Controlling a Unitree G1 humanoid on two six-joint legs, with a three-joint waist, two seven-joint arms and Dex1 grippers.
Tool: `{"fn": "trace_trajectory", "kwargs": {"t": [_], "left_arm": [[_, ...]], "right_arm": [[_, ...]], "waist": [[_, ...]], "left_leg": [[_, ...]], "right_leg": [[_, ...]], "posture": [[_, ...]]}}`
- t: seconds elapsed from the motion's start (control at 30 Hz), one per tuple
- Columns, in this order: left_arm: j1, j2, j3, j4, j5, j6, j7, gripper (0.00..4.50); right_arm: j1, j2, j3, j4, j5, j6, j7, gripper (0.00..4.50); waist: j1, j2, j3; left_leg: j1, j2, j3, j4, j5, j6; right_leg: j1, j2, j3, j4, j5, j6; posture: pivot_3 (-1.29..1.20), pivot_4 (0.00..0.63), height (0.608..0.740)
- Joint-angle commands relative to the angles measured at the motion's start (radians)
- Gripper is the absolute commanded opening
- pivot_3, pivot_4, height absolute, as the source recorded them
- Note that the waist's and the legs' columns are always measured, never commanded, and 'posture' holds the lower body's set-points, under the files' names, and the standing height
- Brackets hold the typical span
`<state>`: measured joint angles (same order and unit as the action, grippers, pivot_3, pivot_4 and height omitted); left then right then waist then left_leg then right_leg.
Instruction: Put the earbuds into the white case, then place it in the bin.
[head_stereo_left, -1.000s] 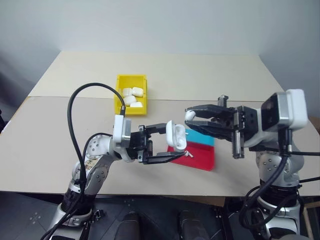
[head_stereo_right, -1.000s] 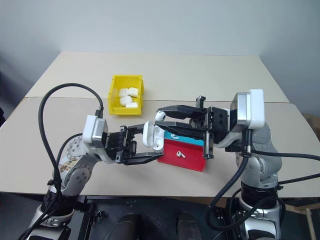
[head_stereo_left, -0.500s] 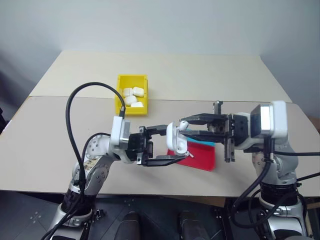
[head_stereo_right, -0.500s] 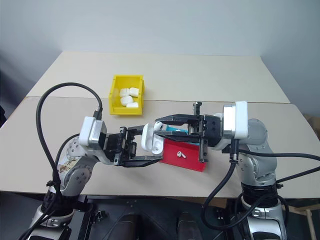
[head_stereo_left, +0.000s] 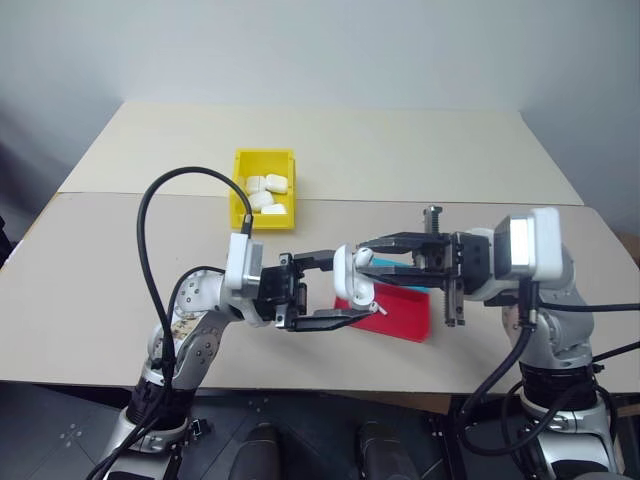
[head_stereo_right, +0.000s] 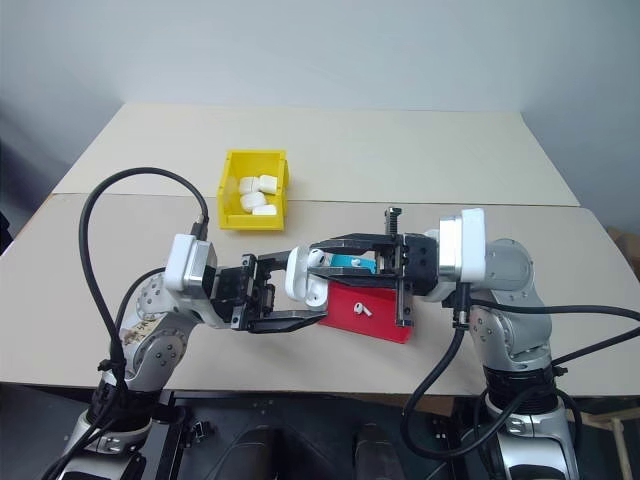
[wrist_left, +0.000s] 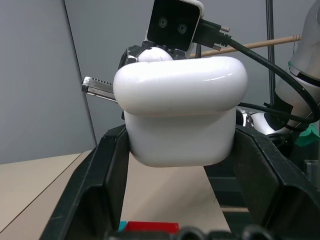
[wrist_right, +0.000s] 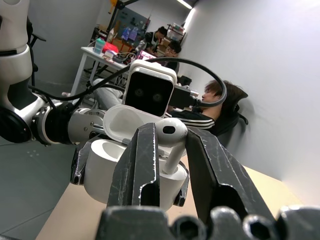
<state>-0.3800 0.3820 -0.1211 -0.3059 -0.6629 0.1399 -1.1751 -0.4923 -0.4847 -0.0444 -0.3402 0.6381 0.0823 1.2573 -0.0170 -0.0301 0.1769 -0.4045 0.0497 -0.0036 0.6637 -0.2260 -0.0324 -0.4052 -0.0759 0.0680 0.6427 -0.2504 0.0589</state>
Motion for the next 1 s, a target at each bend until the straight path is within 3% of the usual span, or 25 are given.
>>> {"fn": "trace_trajectory", "kwargs": {"t": [0.03, 0.1, 0.43, 0.53, 0.6, 0.73, 0.8, 1.0], "left_arm": [[-0.010, -0.014, 0.013, -0.023, -0.006, -0.032, -0.005, 2.77], [-0.010, -0.015, 0.012, -0.021, -0.002, -0.033, -0.003, 2.77], [-0.005, -0.011, 0.017, -0.006, 0.023, -0.046, -0.013, 2.77], [0.024, 0.022, 0.038, 0.003, 0.039, -0.063, -0.033, 2.77], [0.079, 0.072, 0.051, 0.033, 0.096, -0.142, -0.082, 2.77], [0.198, 0.138, 0.076, 0.055, 0.125, -0.242, -0.156, 2.77], [0.242, 0.158, 0.085, 0.060, 0.131, -0.257, -0.160, 2.77], [0.267, 0.145, 0.081, 0.090, 0.164, -0.295, -0.120, 2.77]], "right_arm": [[-0.002, -0.006, 0.008, 0.000, -0.020, -0.040, -0.003, 1.58], [0.000, -0.008, 0.008, -0.001, -0.020, -0.048, -0.001, 2.18], [-0.004, -0.037, -0.012, -0.001, 0.000, -0.039, -0.001, 2.18], [-0.036, -0.115, -0.052, -0.018, 0.052, 0.095, -0.059, 2.18], [-0.099, -0.233, -0.048, 0.011, 0.023, 0.232, -0.090, 2.18], [-0.276, -0.418, 0.087, 0.139, -0.091, 0.468, -0.066, 2.18], [-0.375, -0.450, 0.197, 0.229, -0.202, 0.483, -0.022, 2.18], [-0.608, -0.363, 0.481, 0.497, -0.509, 0.405, 0.067, 2.18]], "waist": [[0.000, 0.000, 0.000], [0.000, 0.000, 0.000], [0.000, 0.000, 0.000], [-0.001, 0.000, 0.000], [-0.003, 0.001, 0.000], [-0.009, 0.002, 0.001], [-0.013, 0.002, 0.001], [-0.013, 0.002, 0.001]], "left_leg": [[0.000, 0.000, 0.000, 0.000, 0.000, 0.000], [0.000, 0.000, 0.000, 0.000, 0.000, 0.000], [0.000, 0.000, 0.000, 0.000, 0.000, 0.000], [0.000, 0.000, 0.000, 0.000, 0.000, 0.000], [0.000, 0.000, 0.000, 0.000, 0.000, 0.000], [0.001, 0.000, 0.001, -0.001, 0.000, 0.000], [0.001, 0.000, 0.001, -0.001, 0.000, 0.000], [-0.001, 0.000, 0.002, -0.001, 0.000, 0.000]], "right_leg": [[0.000, 0.000, 0.000, 0.000, 0.000, 0.000], [0.000, 0.000, 0.000, 0.000, 0.000, 0.000], [0.000, 0.000, 0.000, 0.000, 0.000, 0.000], [0.000, 0.000, 0.000, 0.000, 0.000, 0.000], [0.000, 0.000, 0.000, 0.000, 0.000, 0.000], [-0.001, 0.000, 0.001, 0.000, 0.000, -0.001], [-0.001, 0.000, 0.001, 0.000, -0.001, -0.001], [-0.003, -0.001, 0.000, -0.001, 0.000, -0.001]], "posture": [[0.00, 0.150, 0.740], [0.00, 0.150, 0.740], [0.00, 0.150, 0.740], [0.00, 0.150, 0.740], [0.00, 0.150, 0.740], [0.00, 0.150, 0.740], [0.00, 0.150, 0.740], [0.00, 0.150, 0.740]]}}
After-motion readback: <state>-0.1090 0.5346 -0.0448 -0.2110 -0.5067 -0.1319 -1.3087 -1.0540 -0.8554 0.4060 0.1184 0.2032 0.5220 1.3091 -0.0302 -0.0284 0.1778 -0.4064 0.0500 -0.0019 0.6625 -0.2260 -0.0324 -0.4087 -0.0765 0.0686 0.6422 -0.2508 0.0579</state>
